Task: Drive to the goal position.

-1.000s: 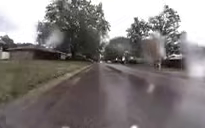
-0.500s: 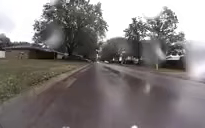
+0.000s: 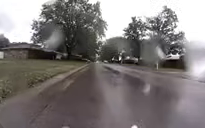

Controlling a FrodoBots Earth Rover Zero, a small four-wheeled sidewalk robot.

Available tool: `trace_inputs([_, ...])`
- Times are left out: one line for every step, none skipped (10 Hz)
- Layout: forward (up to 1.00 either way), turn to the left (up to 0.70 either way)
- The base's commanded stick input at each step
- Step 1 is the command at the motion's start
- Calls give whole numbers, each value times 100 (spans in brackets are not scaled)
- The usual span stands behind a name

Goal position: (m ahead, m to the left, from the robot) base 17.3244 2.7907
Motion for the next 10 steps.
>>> trace_inputs([50,49])
trace_inputs([50,32])
trace_inputs([50,-1])
trace_inputs([50,-1])
trace_inputs([50,-1])
trace_inputs([50,-1])
trace_inputs([50,-1])
trace_inputs([50,-1])
trace_inputs([50,-1])
trace_inputs([50,-1])
